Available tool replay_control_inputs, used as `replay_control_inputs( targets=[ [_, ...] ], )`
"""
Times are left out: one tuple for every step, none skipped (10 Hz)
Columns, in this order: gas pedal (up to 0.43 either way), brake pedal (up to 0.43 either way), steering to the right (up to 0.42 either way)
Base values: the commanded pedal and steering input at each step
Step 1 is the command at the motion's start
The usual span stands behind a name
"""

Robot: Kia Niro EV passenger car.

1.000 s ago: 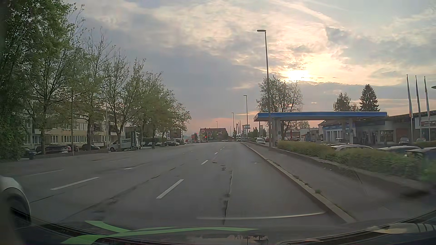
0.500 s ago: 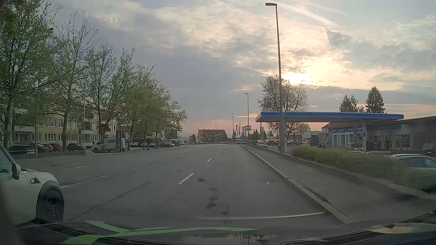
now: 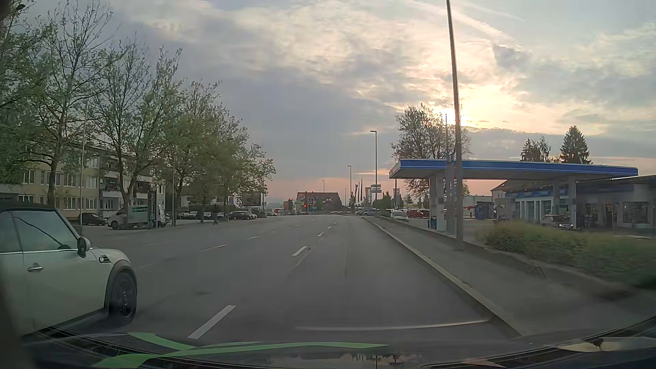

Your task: Follow the waypoints while adhering to traffic rules and regulations

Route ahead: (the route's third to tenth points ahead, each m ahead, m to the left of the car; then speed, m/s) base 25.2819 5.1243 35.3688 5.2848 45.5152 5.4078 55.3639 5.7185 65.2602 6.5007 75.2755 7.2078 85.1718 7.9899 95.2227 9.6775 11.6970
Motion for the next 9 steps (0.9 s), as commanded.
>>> replay_control_inputs(
  targets=[
    [0.067, 0.000, -0.002],
    [0.067, 0.000, -0.001],
    [0.059, 0.000, 0.000],
    [0.067, 0.000, 0.002],
    [0.067, 0.000, 0.001],
    [0.067, 0.000, 0.000],
    [0.067, 0.000, 0.000],
    [0.059, 0.000, -0.002],
    [0.059, 0.000, -0.005]
  ],
)
